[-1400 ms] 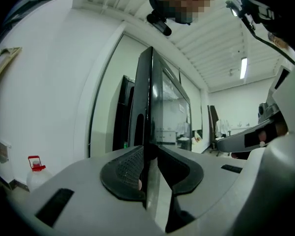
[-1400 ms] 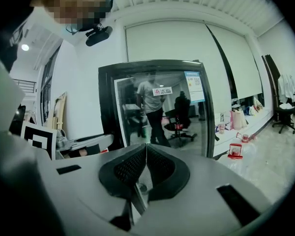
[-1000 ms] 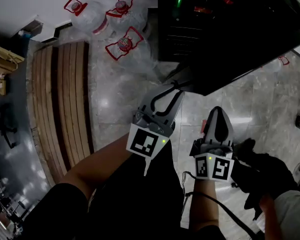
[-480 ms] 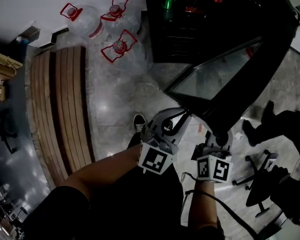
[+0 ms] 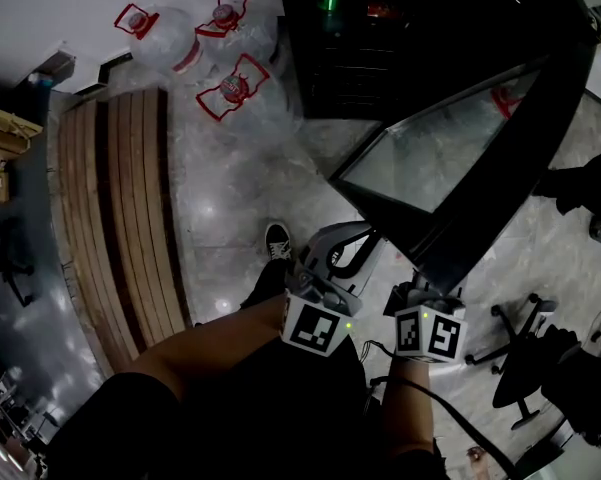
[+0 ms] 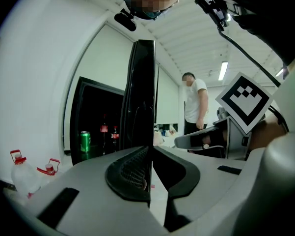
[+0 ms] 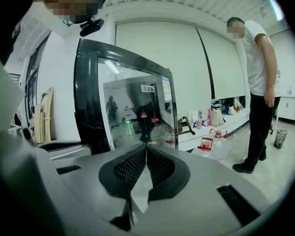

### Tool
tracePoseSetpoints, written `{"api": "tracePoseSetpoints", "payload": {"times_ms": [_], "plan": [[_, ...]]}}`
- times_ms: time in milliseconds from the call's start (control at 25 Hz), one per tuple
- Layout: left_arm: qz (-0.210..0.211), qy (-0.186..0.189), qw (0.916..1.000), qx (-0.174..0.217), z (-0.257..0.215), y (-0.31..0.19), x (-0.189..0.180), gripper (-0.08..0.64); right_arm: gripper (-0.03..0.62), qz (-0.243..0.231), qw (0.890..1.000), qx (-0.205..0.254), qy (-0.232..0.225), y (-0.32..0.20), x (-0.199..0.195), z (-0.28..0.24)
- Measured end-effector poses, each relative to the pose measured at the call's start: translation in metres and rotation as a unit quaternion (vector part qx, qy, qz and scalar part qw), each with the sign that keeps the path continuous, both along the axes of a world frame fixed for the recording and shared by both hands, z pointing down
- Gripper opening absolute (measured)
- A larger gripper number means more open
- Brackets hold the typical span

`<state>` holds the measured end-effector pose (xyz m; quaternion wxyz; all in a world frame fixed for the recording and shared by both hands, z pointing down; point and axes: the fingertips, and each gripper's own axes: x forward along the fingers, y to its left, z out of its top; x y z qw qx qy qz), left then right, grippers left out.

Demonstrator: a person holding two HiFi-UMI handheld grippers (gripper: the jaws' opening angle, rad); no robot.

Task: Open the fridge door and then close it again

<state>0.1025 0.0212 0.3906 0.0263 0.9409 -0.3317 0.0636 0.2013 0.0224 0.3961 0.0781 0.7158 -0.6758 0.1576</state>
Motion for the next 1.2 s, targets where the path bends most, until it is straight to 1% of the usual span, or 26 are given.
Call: {"api": "tracePoseSetpoints", "payload": {"times_ms": [240,400,680,960,1200], "plan": [[-0.002,-0.001,1.0,-0.005,0.002,0.0,0.0,0.032,0.015,0.001,1.0,-0.002,0.0,-0.001,0.001,0.002],[-0.004,-0.003,1.0,-0.001,0.001,-0.004,-0.003,0.031,0.015,0.0,1.0,-0.002,-0.001,-0.004,0.001,0.002],[-0.006,-0.006,0.9999,0.008,0.001,-0.024,-0.02,0.032,0.015,-0.008,1.0,-0.005,0.003,-0.009,-0.001,0.004],[-0.043,-0.015,0.9988,0.018,0.002,-0.062,-0.048,0.035,0.015,-0.027,1.0,-0.008,0.002,-0.028,-0.013,0.007],[-0.076,-0.021,0.9964,0.03,0.001,-0.105,-0.071,0.049,0.015,-0.037,0.999,-0.011,0.001,-0.046,-0.017,0.008]]}}
